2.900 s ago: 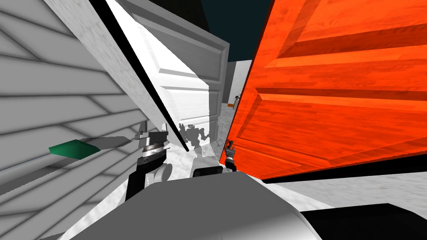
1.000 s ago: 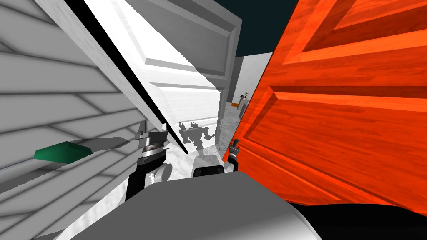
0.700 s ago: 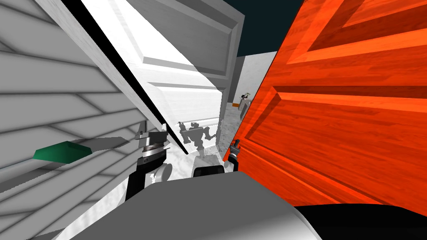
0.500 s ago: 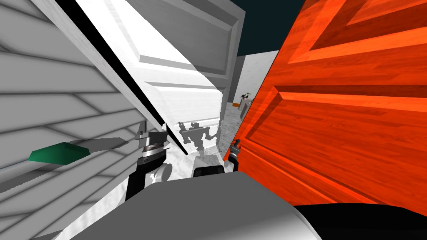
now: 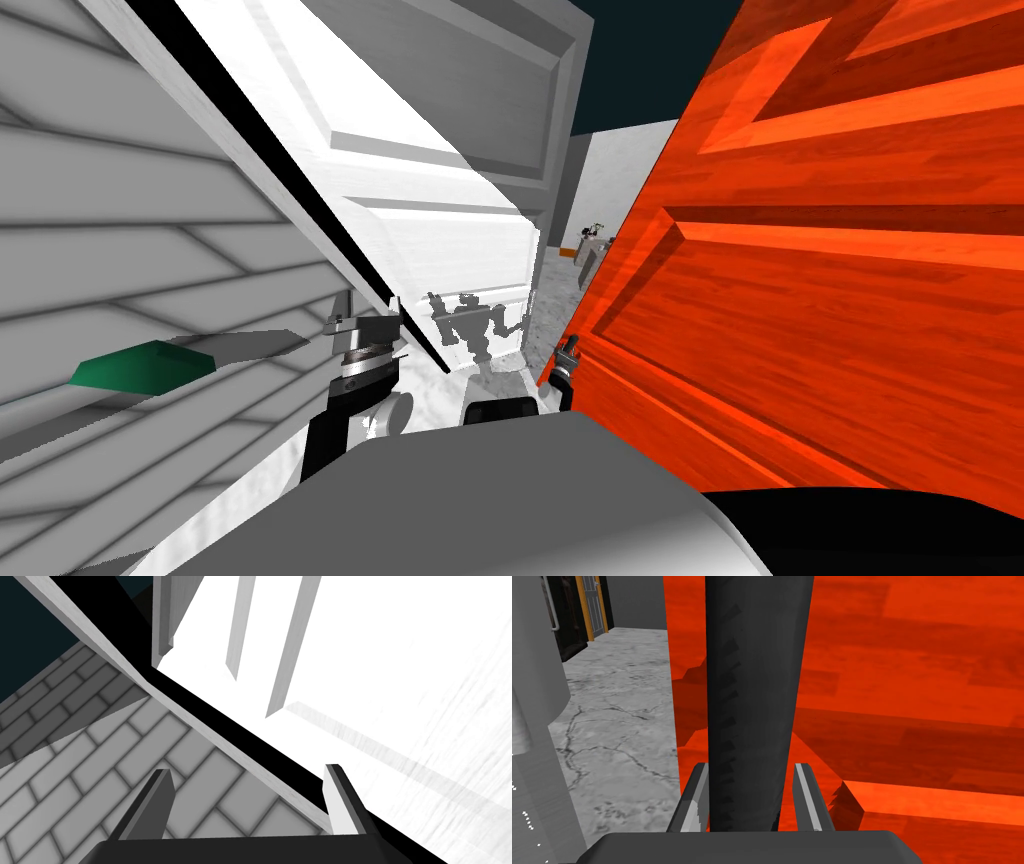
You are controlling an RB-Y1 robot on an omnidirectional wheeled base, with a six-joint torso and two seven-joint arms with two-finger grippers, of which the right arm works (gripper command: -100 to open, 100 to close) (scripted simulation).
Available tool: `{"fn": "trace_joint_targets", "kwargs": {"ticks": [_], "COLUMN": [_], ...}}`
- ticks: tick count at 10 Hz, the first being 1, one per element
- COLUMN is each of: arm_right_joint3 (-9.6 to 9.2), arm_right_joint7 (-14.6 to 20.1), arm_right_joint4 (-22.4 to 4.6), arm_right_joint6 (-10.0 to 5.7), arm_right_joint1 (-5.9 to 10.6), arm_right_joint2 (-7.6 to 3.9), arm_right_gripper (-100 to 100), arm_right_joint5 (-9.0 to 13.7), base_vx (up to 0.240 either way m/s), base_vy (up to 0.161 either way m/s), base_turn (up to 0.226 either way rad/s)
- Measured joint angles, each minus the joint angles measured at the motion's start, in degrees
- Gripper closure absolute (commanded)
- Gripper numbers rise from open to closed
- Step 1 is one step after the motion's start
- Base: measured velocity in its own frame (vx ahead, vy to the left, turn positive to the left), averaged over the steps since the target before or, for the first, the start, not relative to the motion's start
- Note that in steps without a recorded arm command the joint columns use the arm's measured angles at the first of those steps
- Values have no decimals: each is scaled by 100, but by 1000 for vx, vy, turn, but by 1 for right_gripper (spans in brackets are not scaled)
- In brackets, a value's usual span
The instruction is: Push the door open
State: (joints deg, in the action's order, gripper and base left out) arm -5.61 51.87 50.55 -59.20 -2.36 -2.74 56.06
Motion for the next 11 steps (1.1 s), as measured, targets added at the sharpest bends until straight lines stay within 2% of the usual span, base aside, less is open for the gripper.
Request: {"fn": "trace_joint_targets", "kwargs": {"ticks": [1, 2, 3, 4, 6, 8, 9, 10, 11], "arm_right_joint3": [31, 96, 203, 315, 547, 781, 833, 904, 991], "arm_right_joint7": [25, 90, 24, 6, 13, -96, -79, -93, -117], "arm_right_joint4": [-79, -288, -204, -356, -481, -391, -487, -472, -525], "arm_right_joint6": [-29, -115, -97, -130, -196, -166, -208, -227, -269], "arm_right_joint1": [77, 206, 176, 282, 379, 387, 463, 472, 512], "arm_right_joint2": [-9, 3, 43, 82, 121, 180, 184, 209, 264], "arm_right_gripper": [100, 100, 100, 100, 100, 100, 100, 100, 100], "arm_right_joint5": [6, -1, 19, 28, 52, 92, 91, 98, 101], "base_vx": [36, 48, 81, 100, 103, 96, 44, 57, 71], "base_vy": [-22, -31, -65, -68, -47, -61, -37, -33, -36], "base_turn": [27, 57, 41, 50, 44, 28, 29, 37, 35]}}
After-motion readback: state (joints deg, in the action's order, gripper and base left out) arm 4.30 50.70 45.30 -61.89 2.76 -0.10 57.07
